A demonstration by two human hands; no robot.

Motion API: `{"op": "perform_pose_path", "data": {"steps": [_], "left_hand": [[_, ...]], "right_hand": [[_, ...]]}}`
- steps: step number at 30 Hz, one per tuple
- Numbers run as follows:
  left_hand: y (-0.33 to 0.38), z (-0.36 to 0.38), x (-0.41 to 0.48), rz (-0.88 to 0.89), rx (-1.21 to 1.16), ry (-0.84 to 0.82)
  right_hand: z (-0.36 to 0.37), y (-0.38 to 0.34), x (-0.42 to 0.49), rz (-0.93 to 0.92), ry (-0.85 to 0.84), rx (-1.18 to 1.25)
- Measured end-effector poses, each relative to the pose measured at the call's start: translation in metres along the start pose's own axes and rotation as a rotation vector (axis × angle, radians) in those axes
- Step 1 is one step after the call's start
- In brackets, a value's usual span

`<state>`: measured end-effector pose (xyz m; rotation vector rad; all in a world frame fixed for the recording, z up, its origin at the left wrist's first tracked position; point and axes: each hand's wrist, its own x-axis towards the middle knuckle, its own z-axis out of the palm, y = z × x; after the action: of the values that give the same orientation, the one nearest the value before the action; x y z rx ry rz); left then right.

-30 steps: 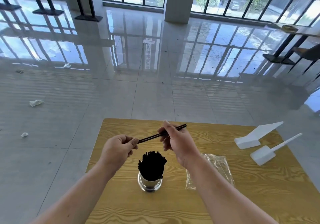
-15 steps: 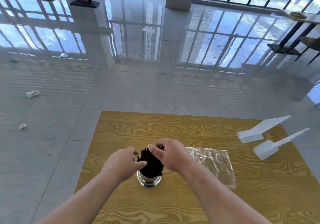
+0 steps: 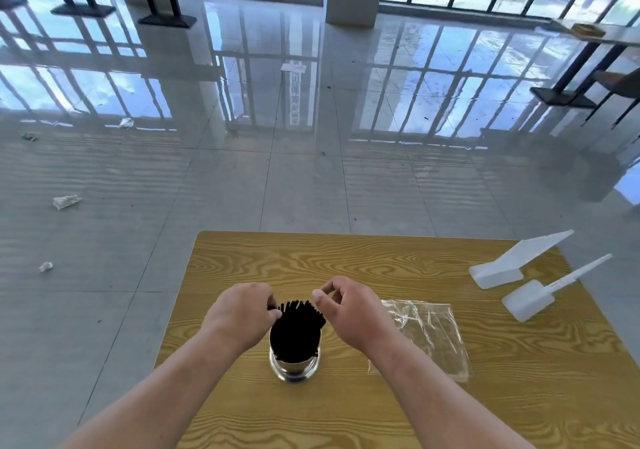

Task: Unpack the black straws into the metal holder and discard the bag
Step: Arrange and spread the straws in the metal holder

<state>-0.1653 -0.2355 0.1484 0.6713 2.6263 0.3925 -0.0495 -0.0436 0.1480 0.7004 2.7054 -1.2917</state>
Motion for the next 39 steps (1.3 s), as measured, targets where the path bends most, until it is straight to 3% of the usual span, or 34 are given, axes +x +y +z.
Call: {"op": "perform_pose_path", "data": {"steps": [8, 12, 15, 17, 21, 24, 27, 31, 35, 39], "left_hand": [[0.017, -0.085, 0.002, -0.057, -0.077, 0.074], [0.016, -0.114, -0.002, -0.083, -0.167, 0.207], [0.008, -0.116, -0.004, -0.114, -0.337, 0.369], [0.003, -0.108, -0.004, -0.13, -0.579, 0.41], [0.005, -0.083, -0.005, -0.178, -1.154, 0.244], [0.007, -0.06, -0.007, -0.233, -1.286, 0.106], [0.008, -0.038, -0.012, -0.246, -1.28, -0.024], [0.0, -0.018, -0.017, -0.226, -1.126, -0.141], [-0.019, -0.007, -0.018, -0.206, -0.634, -0.009], [-0.033, -0.003, -0.019, -0.174, -0.415, 0.017]], "right_hand": [[-0.004, -0.008, 0.0, 0.003, 0.045, 0.064], [-0.006, -0.007, -0.001, 0.037, 0.124, 0.123], [-0.007, -0.003, -0.003, 0.047, 0.197, 0.178], [-0.007, -0.004, -0.006, 0.04, 0.17, 0.248], [-0.01, -0.022, -0.009, 0.056, -0.068, 0.487], [-0.015, -0.039, -0.006, 0.153, -0.121, 0.854], [-0.024, -0.049, 0.0, 0.219, -0.039, 1.09], [-0.033, -0.053, 0.004, 0.086, 0.066, 0.698], [-0.032, -0.047, 0.003, -0.089, 0.14, 0.275], [-0.022, -0.039, -0.001, -0.168, 0.087, 0.009]]}}
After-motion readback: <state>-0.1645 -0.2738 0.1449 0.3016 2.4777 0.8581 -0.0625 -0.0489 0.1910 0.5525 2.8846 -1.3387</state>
